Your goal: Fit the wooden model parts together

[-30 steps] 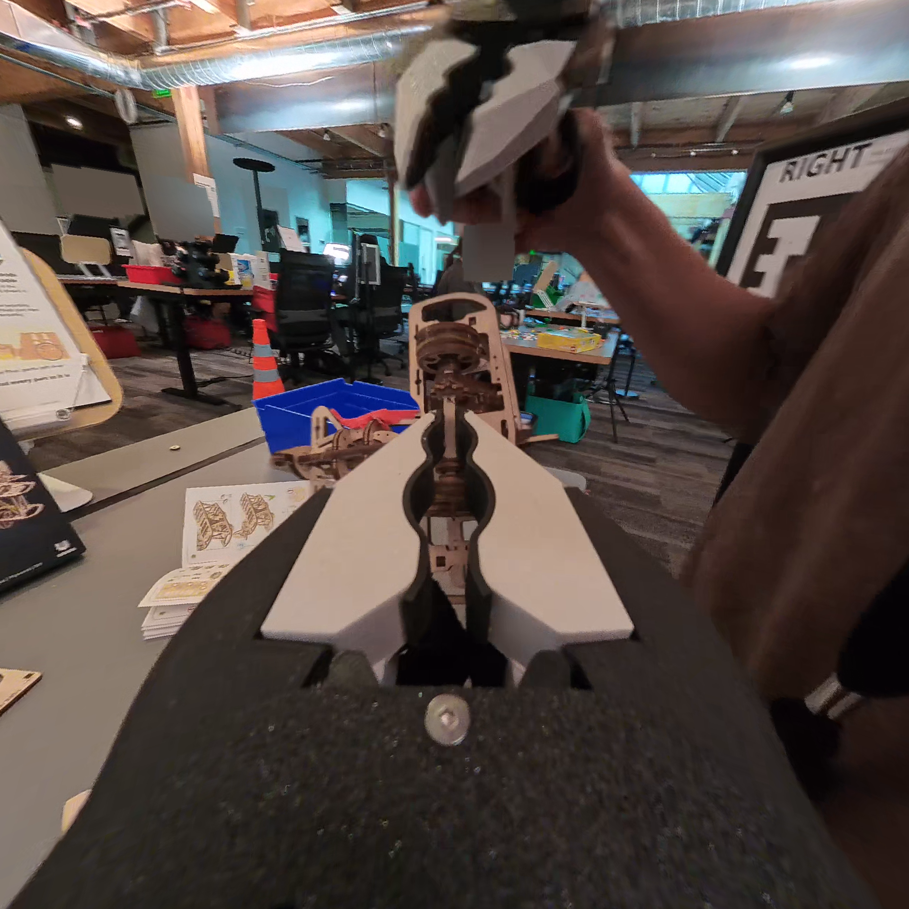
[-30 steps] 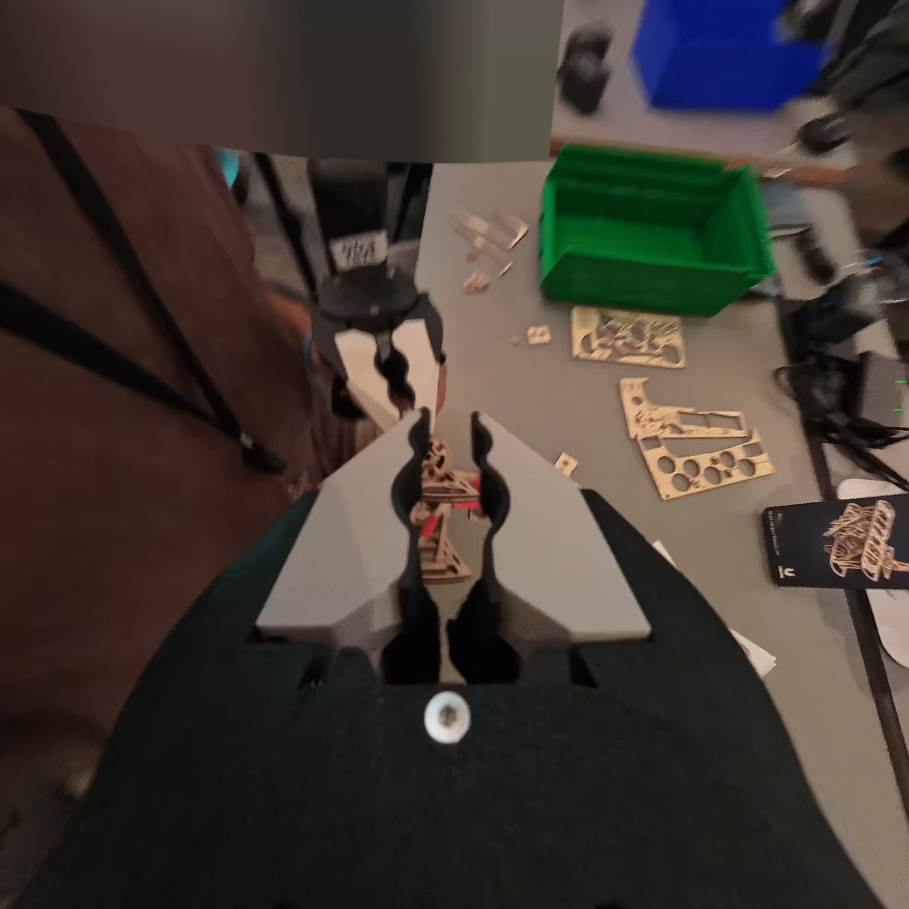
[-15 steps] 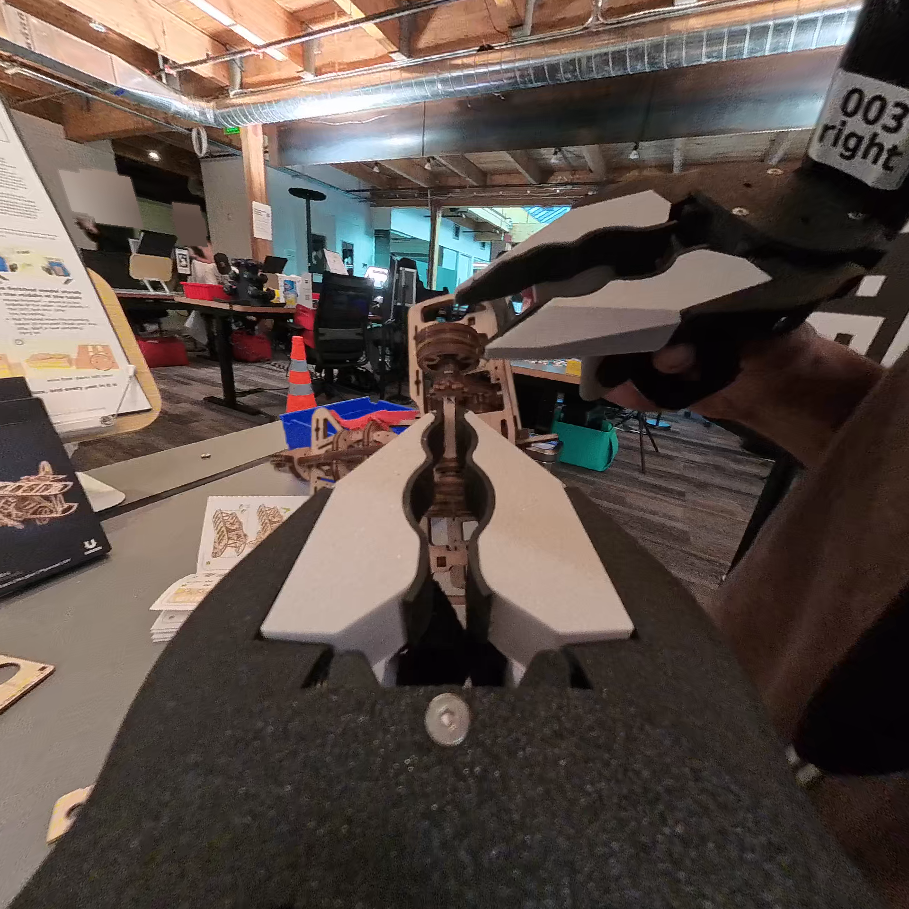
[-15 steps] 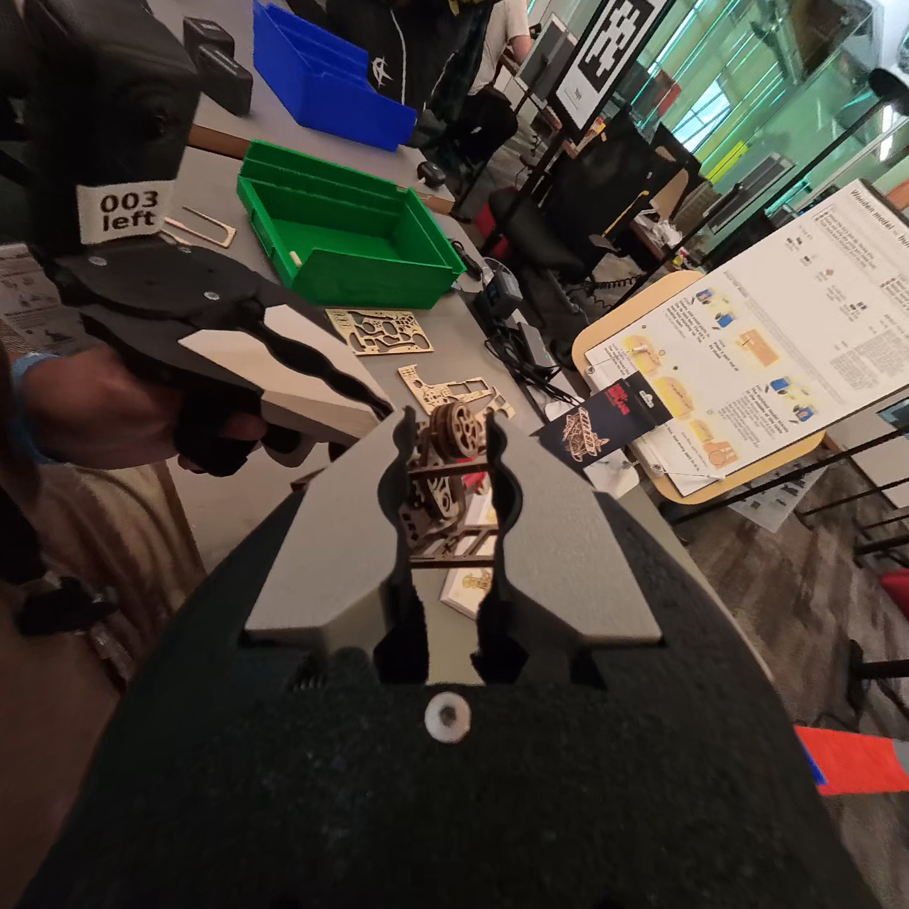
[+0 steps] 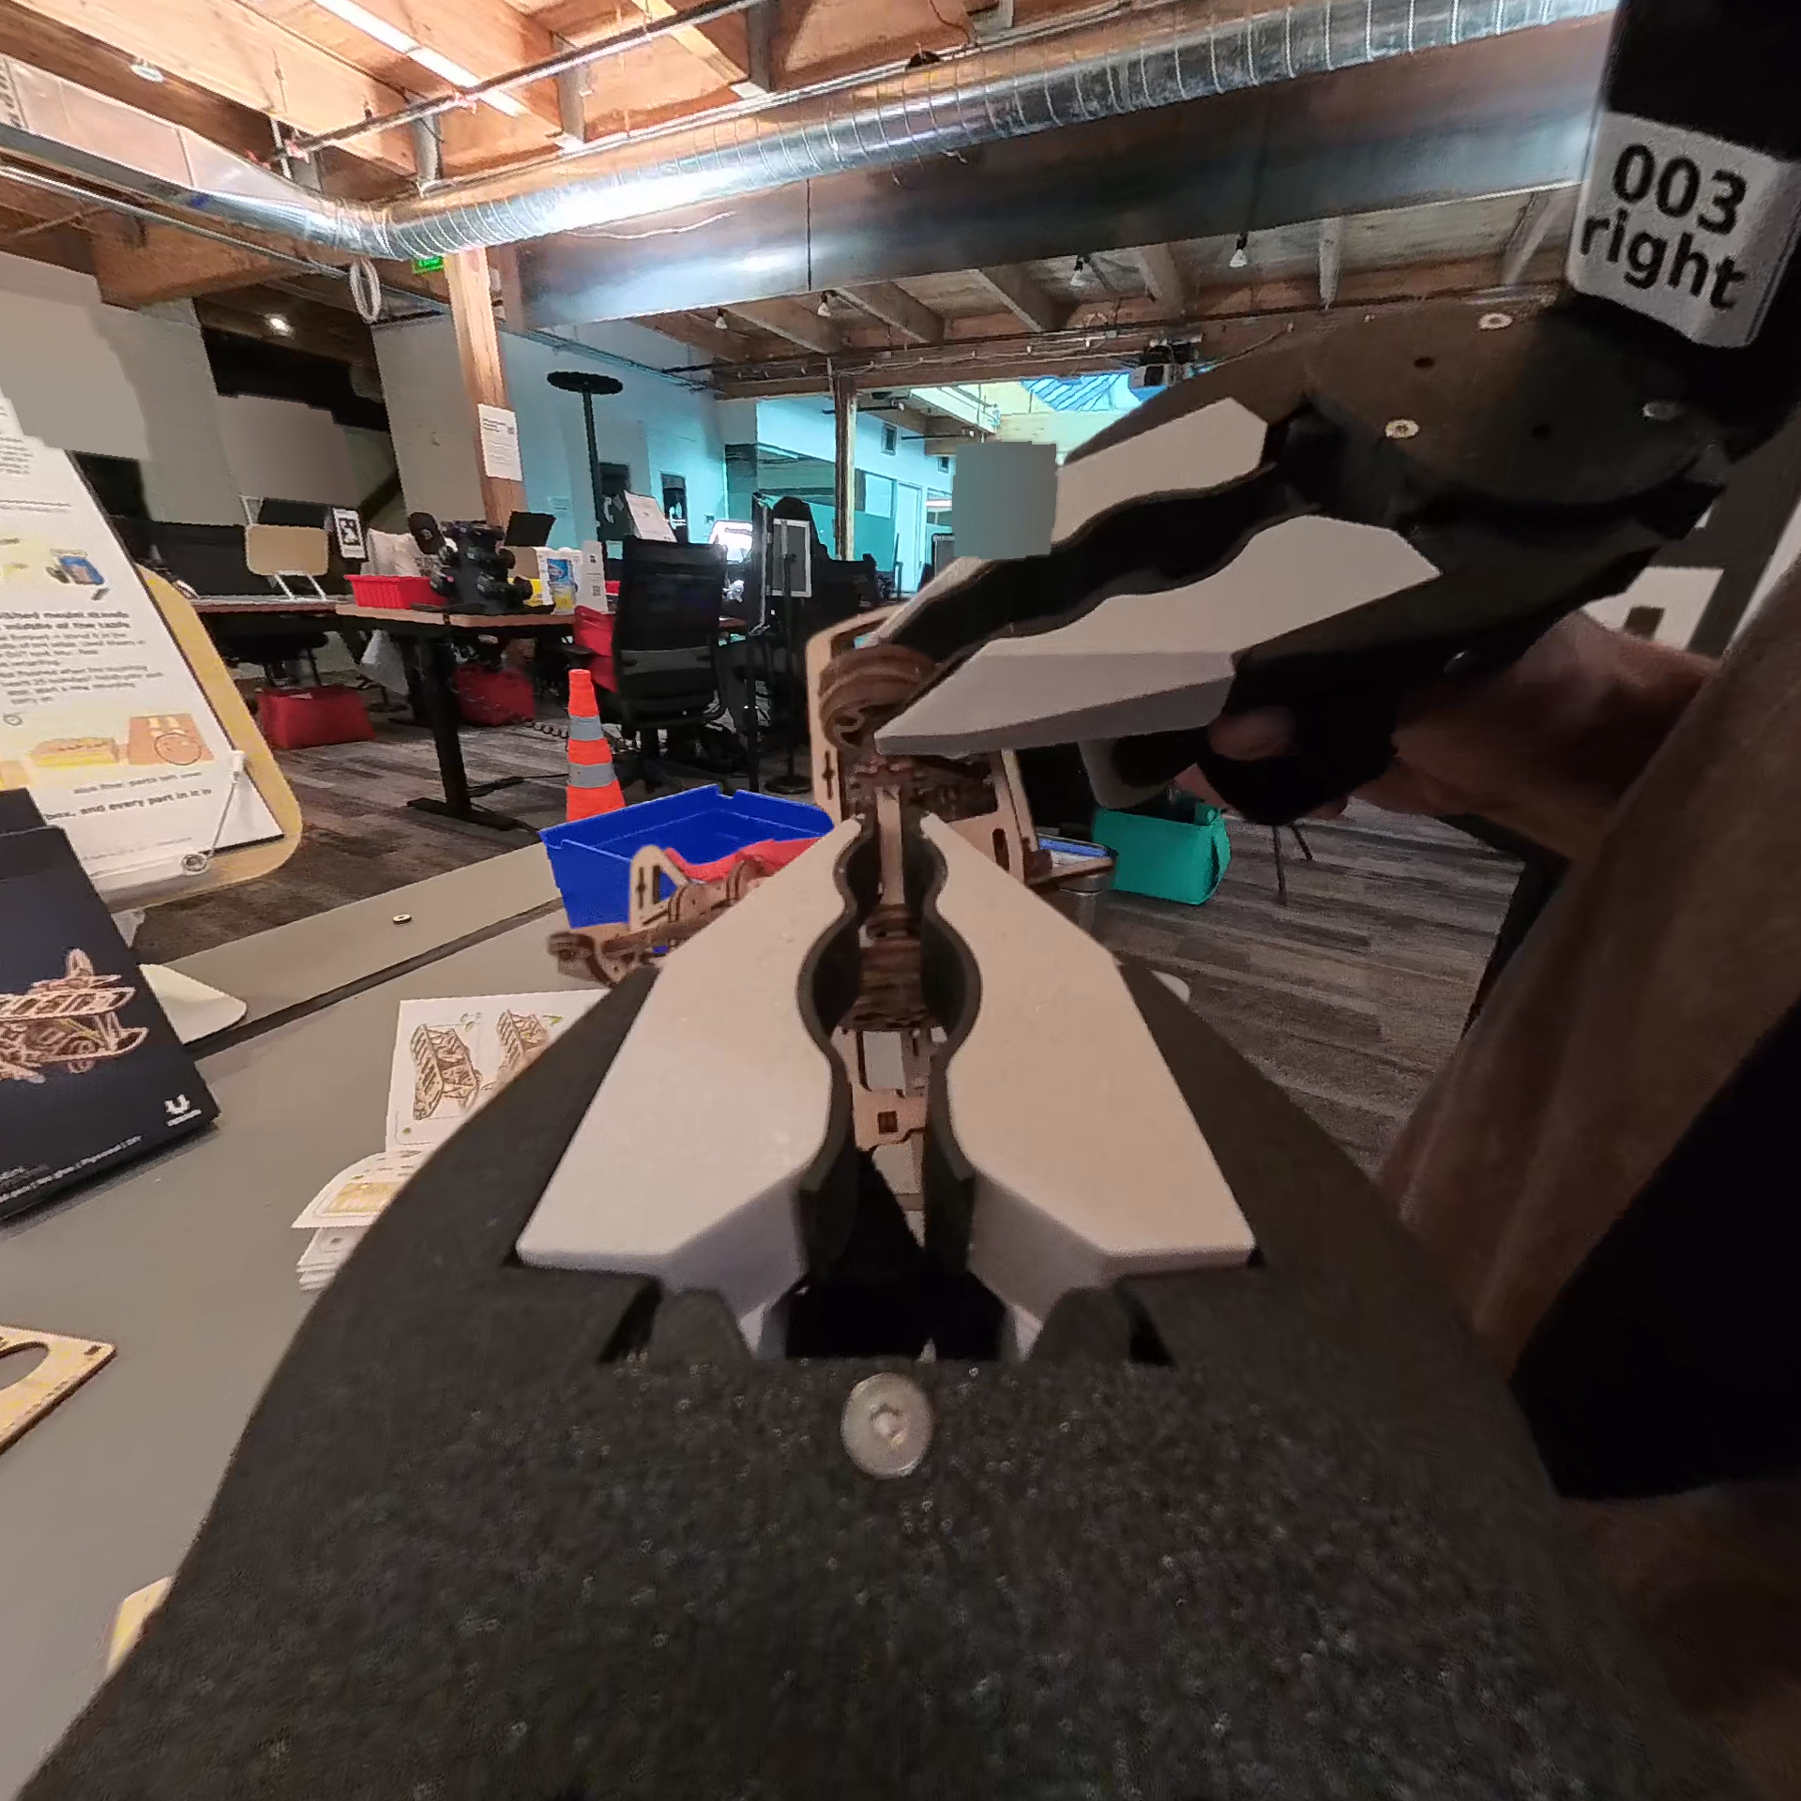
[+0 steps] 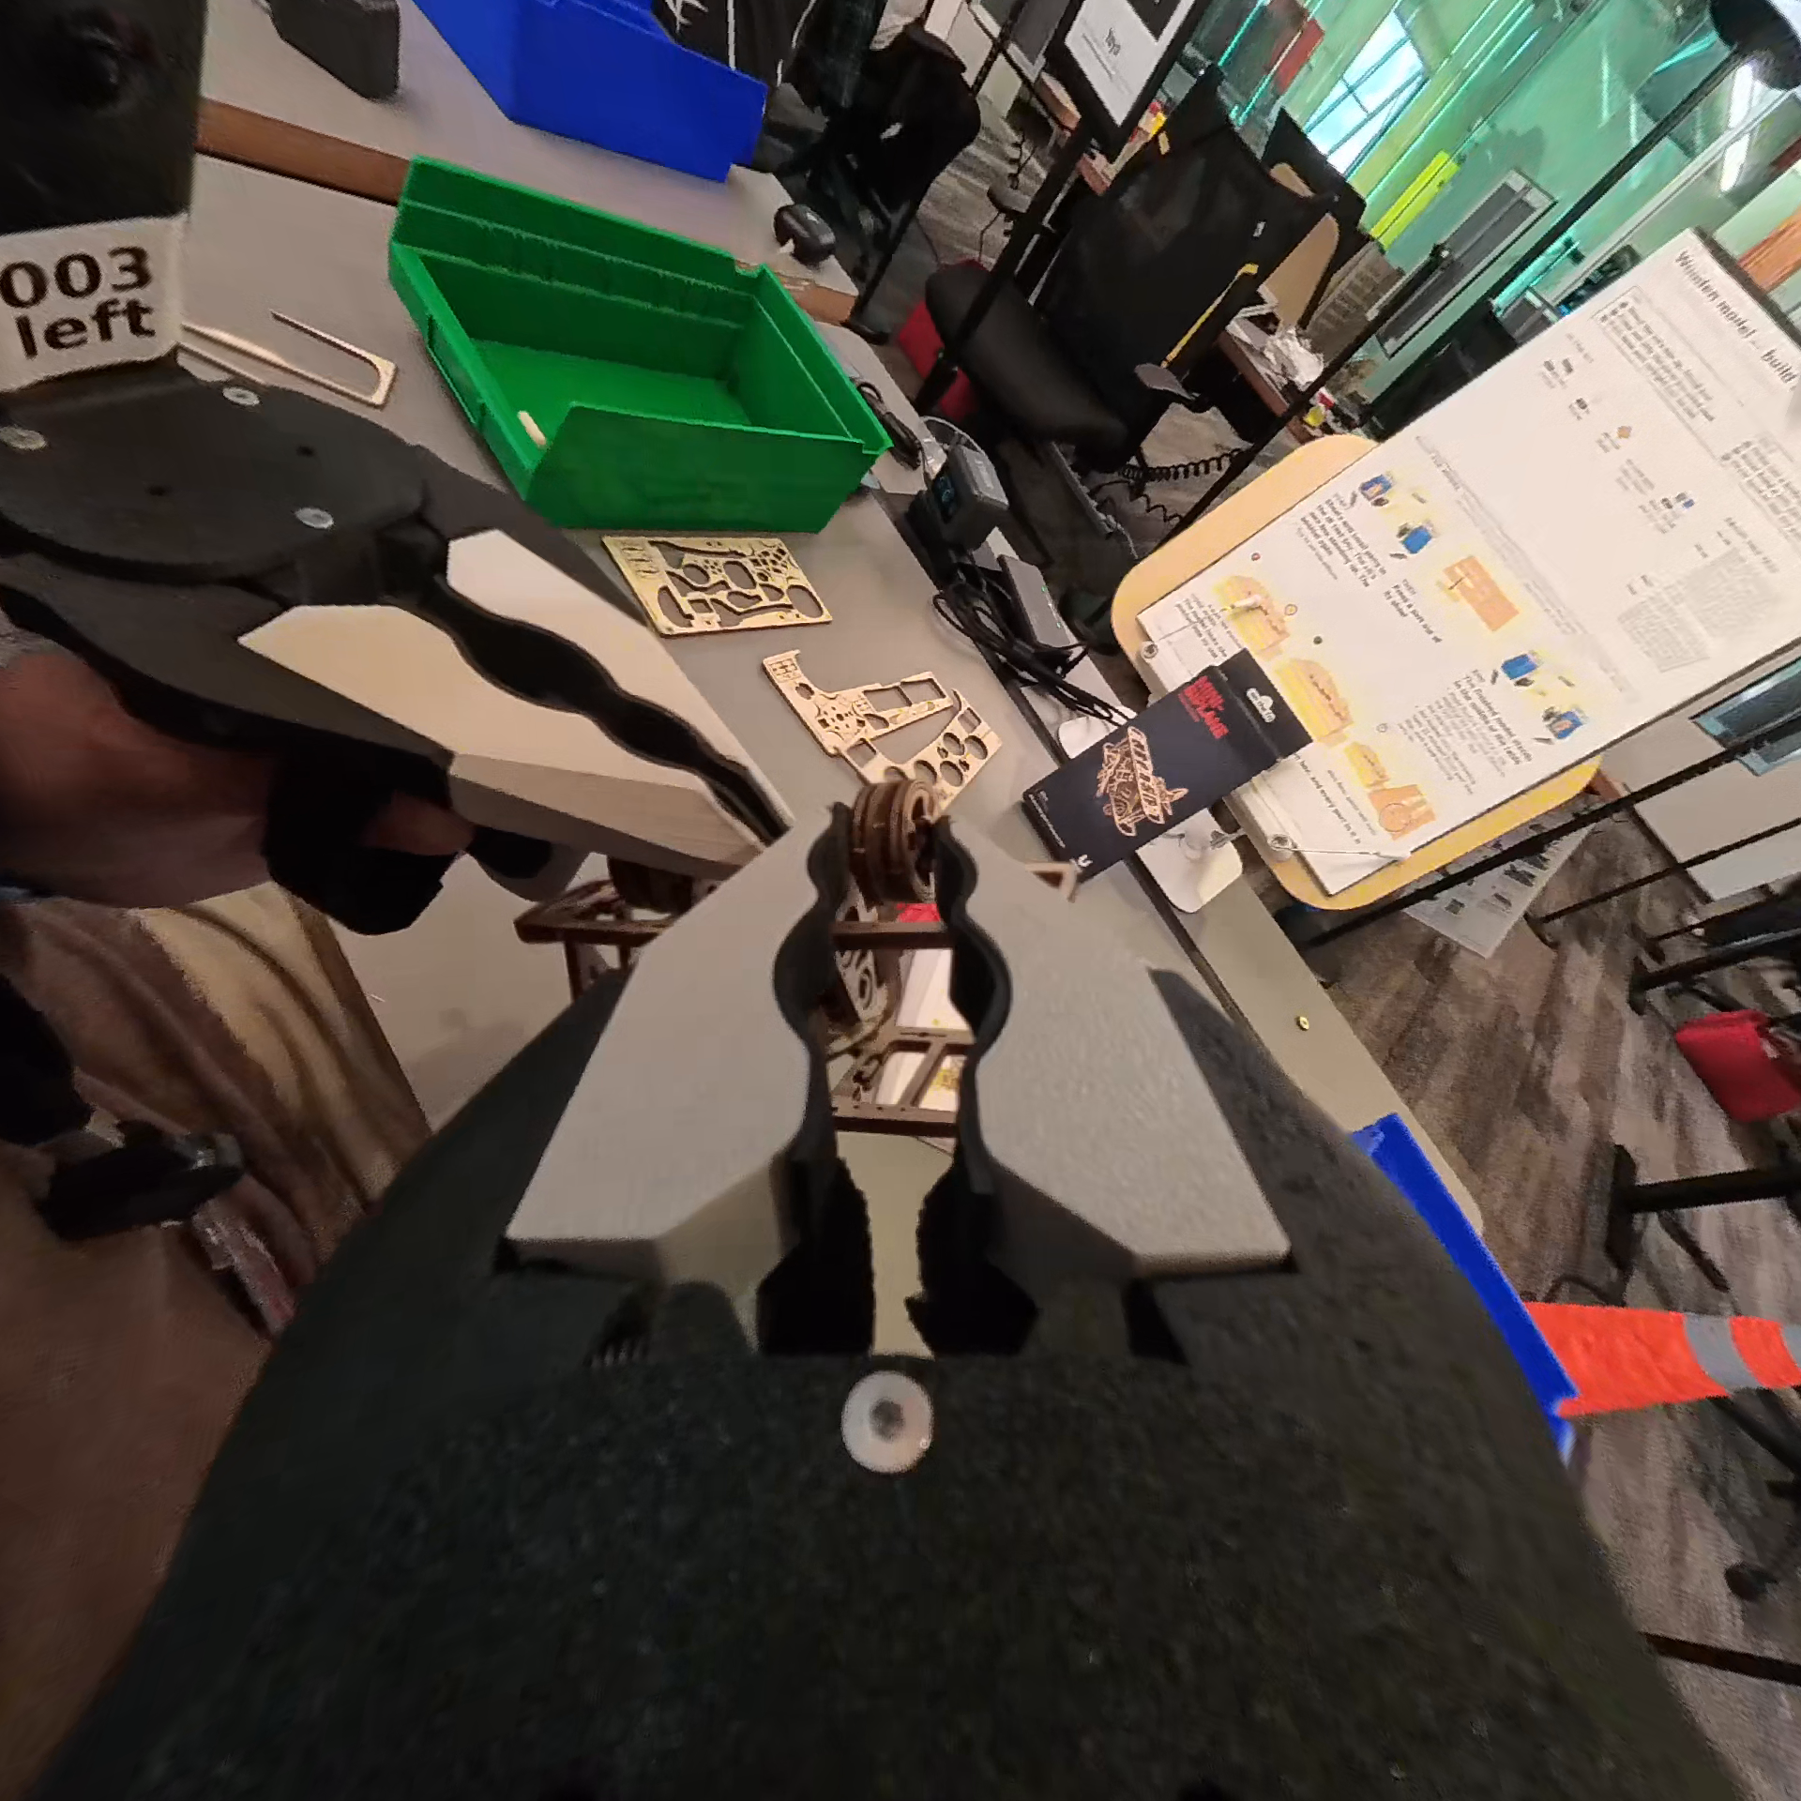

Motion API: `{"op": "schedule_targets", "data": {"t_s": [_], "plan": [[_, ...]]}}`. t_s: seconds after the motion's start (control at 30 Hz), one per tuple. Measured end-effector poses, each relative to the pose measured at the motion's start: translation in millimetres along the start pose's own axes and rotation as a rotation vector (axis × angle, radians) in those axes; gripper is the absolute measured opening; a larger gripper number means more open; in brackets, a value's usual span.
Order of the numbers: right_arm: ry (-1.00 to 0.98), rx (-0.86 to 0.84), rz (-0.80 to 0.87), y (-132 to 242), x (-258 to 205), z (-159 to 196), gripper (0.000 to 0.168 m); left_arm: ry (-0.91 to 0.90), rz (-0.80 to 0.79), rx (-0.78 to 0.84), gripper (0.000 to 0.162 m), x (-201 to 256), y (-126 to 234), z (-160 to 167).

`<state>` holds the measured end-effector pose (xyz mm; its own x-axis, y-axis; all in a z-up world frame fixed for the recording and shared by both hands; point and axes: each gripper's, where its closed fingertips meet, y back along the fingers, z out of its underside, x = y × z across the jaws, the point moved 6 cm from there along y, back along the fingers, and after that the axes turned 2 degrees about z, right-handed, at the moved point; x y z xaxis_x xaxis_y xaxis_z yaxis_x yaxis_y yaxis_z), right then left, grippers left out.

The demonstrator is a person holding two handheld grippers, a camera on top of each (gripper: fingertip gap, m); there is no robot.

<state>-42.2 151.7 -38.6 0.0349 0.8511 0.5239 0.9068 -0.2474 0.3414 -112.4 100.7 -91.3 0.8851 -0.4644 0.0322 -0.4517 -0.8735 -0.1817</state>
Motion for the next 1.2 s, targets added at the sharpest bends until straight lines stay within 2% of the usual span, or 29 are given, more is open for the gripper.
{"op": "schedule_targets", "data": {"t_s": [0.4, 0.53, 0.63, 0.73, 1.03, 1.2], "plan": [[0.08, -0.036, 0.071, 5, 0, 1, 0.011, 0.023, 0.021, -0.012, 0.001, 10, -4, -3], [0.047, -0.008, 0.081, 6, 0, 0, 0.012, 0.026, 0.018, -0.001, 0.001, 9, -5, -3], [0.023, -0.003, 0.072, 7, 0, -2, 0.015, 0.049, 0.0, 0.009, 0.0, 5, -5, -2], [-0.008, 0.031, 0.081, 12, 3, -5, 0.026, 0.052, -0.005, 0.0, 0.001, 3, -6, 1], [-0.038, 0.032, 0.058, 14, 2, -1, 0.02, 0.052, 0.003, 0.003, 0.0, 3, -6, 2], [-0.046, -0.006, 0.027, 7, -3, 5, 0.026, 0.043, 0.002, -0.001, 0.001, 3, -5, 2]]}}
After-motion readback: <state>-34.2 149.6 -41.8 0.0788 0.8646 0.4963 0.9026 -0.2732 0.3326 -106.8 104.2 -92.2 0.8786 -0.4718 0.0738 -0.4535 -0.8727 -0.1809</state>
